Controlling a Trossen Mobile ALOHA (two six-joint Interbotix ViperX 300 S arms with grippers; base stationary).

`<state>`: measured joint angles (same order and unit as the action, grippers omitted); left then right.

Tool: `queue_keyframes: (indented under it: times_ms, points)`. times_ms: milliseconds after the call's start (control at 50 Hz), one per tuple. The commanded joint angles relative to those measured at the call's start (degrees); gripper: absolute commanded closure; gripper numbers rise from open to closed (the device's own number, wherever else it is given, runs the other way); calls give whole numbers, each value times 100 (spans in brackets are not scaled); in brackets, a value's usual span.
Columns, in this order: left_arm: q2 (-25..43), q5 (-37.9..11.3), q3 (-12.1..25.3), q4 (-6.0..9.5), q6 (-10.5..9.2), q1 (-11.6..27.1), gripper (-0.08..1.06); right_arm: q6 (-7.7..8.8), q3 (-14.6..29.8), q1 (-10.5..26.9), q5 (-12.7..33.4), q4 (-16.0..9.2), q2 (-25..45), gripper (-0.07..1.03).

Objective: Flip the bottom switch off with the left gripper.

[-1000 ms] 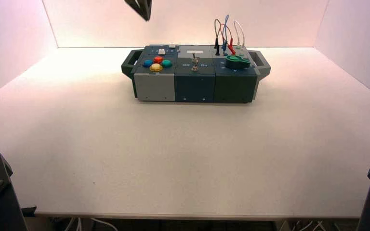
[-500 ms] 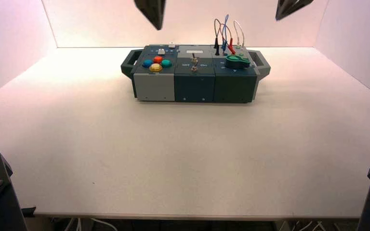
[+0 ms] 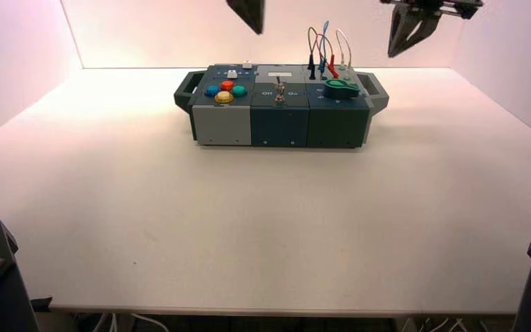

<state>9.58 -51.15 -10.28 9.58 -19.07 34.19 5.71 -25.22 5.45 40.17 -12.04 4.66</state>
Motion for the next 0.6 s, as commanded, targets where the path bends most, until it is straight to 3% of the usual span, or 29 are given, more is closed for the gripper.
queue_keyframes:
  times_ms: [20, 240, 600]
  points:
    - [88, 167, 149, 0, -272, 255, 101, -9, 378, -79, -26, 62, 176, 98]
    - [448, 167, 237, -18, -448, 501, 101, 132, 615, -70, -53, 114, 677, 98]
    - [589, 220, 246, -105, -448, 519, 101, 308, 1099, 18, 35, 44, 1274, 98]
